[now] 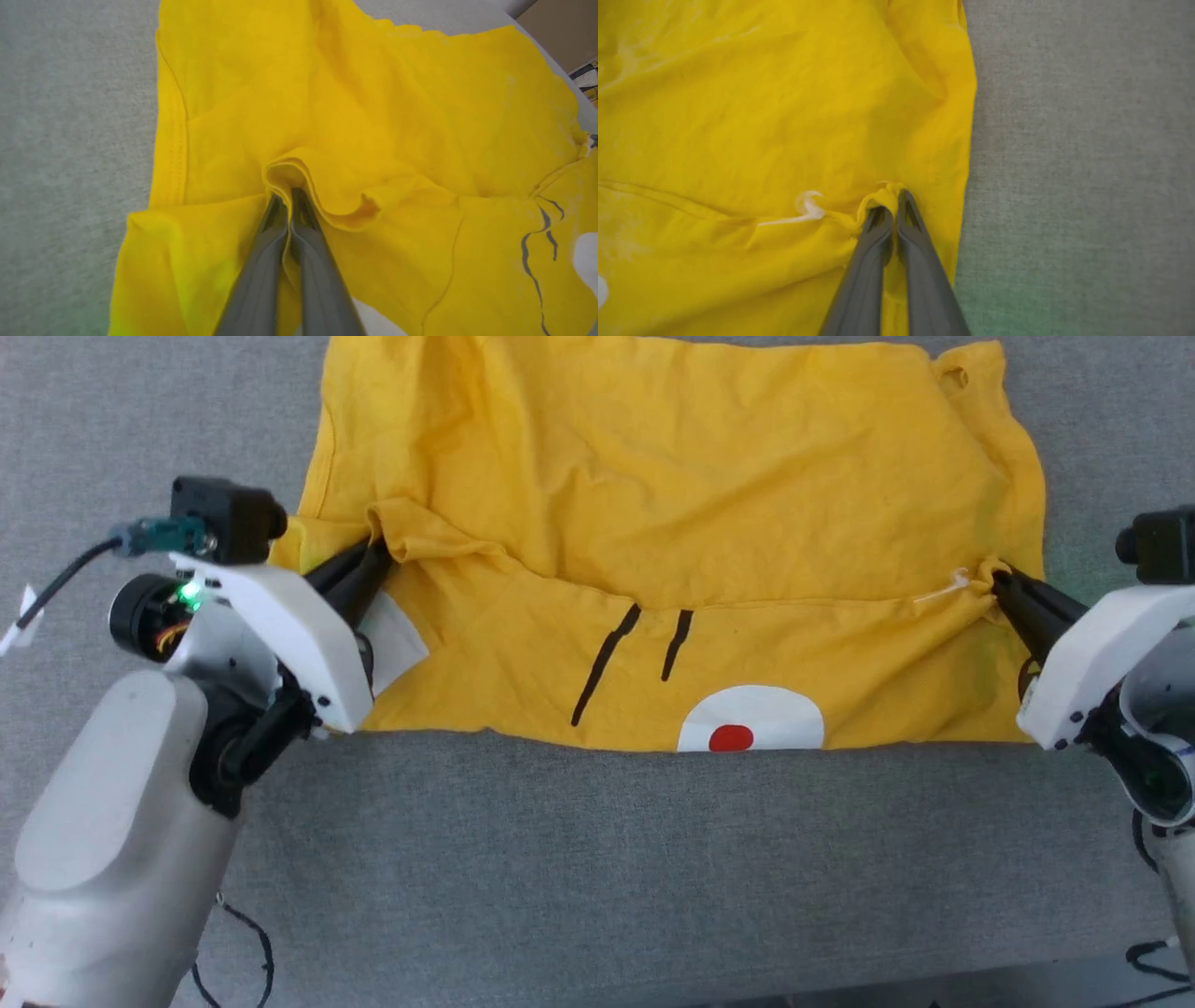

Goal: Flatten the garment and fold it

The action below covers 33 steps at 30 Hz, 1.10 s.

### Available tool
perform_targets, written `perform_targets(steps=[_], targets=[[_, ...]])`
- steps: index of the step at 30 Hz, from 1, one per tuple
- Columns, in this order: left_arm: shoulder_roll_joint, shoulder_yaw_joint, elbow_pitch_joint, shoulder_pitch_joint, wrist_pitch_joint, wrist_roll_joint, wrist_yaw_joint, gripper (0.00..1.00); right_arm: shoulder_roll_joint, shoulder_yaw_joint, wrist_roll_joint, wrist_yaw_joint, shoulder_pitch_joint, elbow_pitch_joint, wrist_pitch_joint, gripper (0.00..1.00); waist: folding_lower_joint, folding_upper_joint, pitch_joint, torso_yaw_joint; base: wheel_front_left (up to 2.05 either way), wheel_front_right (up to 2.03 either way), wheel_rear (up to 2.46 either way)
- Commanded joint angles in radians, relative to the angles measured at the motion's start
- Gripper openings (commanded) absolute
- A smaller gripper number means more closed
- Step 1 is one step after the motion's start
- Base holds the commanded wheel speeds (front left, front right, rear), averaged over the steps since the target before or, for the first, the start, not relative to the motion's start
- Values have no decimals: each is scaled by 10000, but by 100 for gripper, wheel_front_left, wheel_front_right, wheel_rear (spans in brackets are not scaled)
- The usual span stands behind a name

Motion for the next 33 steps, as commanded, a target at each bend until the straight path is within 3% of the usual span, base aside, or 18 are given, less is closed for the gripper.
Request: perform_targets(steps=[1, 7, 8, 9, 11, 13, 15, 17, 18, 26, 33], targets=[[-98, -163, 328, -94, 249, -90, -45, 0, -13, 102, 58, -11, -98, 189, 112, 0, 1, 0, 67, 48, 0, 0, 0], [-378, -414, 1048, -325, 613, -195, -6, 0, -48, 182, 175, -11, -211, 488, 271, 0, 1, 0, 57, 134, 0, 0, 0], [-450, -417, 1108, -331, 575, -230, -1, 0, -63, 176, 187, -11, -206, 513, 273, 7, 1, 0, 35, 147, 0, 0, 0], [-501, -433, 1167, -328, 553, -245, 6, 0, -75, 152, 212, -11, -199, 538, 274, 26, 1, 0, 1, 161, 0, 0, 0], [-578, -446, 1254, -328, 437, -260, 1, 0, 8, -48, 310, -11, -161, 590, 275, 100, 1, 0, -90, 191, 0, 0, 0], [-676, -441, 1311, -300, 291, -313, -8, 39, 106, -235, 428, -11, -112, 549, 251, 100, 1, 0, -222, 236, 0, 0, 0], [-773, -408, 1321, -270, 76, -375, -22, 71, 101, -337, 474, -11, -8, 464, 318, 100, 1, 0, -370, 292, 0, 0, 0], [-825, -405, 1317, -238, -184, -348, -36, 95, 80, -470, 496, -11, 142, 285, 300, 100, 1, 0, -552, 356, 0, 0, 0], [-851, -391, 1291, -219, -373, -316, -42, 100, 75, -573, 509, -11, 228, 182, 273, 100, 1, 0, -647, 394, 0, 0, 0], [-948, -5, 644, 402, -2651, 271, 290, 100, 320, -1623, 335, -11, 1351, -1213, -247, 100, 1, 0, -1493, 618, 0, 0, 0], [-852, 605, -831, 1892, -4734, 994, 1379, 100, 1123, -2592, -496, -11, 2477, -2672, -1413, 100, 1, 0, -2151, 684, 0, 0, 0]])
